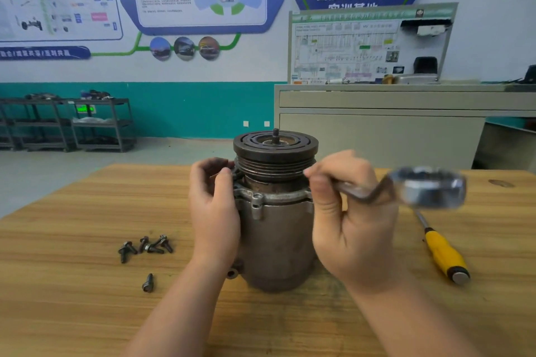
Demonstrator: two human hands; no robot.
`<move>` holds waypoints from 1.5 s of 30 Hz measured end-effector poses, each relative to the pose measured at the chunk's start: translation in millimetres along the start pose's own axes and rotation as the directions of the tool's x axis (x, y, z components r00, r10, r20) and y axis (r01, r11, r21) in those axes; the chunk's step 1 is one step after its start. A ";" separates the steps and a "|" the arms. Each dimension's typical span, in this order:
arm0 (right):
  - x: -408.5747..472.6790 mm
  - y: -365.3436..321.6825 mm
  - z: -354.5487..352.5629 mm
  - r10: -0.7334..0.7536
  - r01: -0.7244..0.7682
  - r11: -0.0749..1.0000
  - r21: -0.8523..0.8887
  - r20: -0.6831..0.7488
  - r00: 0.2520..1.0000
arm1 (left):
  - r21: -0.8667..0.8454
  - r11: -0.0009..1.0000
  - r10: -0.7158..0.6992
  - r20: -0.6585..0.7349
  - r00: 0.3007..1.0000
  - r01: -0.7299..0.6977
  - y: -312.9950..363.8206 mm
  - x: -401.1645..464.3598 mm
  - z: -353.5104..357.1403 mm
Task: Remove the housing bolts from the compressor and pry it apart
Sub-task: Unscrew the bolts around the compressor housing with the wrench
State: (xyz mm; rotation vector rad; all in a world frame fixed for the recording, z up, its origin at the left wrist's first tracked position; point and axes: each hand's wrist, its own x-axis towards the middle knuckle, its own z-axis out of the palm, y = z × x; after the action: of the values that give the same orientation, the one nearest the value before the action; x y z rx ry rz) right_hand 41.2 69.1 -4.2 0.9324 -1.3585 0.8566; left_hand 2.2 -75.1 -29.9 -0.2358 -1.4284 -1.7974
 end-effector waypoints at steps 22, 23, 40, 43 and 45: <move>23.1 36.0 -22.0 0.870 -0.637 0.479 0.604 -0.230 0.436 | -0.016 1.000 0.008 0.024 1.000 -0.007 0.5 0.0 -1.1; 21.9 32.4 -19.6 0.831 -0.648 0.550 0.526 -0.275 0.483 | -0.020 1.000 0.004 0.026 1.000 -0.004 0.5 0.1 -1.0; -7.6 -0.9 8.2 -0.078 0.073 0.994 -0.075 -0.054 0.996 | 0.023 0.999 0.034 -0.014 0.999 -0.033 -1.5 2.9 0.2; -11.2 -2.9 11.1 0.138 -0.108 0.985 0.133 -0.244 0.960 | -0.011 1.000 -0.014 0.016 1.000 0.015 0.8 0.8 0.1; -5.1 -0.3 9.1 0.419 -0.282 0.888 0.363 -0.387 0.821 | -0.019 1.000 -0.017 0.016 1.000 0.017 1.6 0.2 -0.9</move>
State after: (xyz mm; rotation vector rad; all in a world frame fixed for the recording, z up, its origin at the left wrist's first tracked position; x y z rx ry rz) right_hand 37.5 60.9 -9.4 0.6361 -1.0145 1.4984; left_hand 3.5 -76.0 -29.0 -0.2493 -1.4290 -1.8272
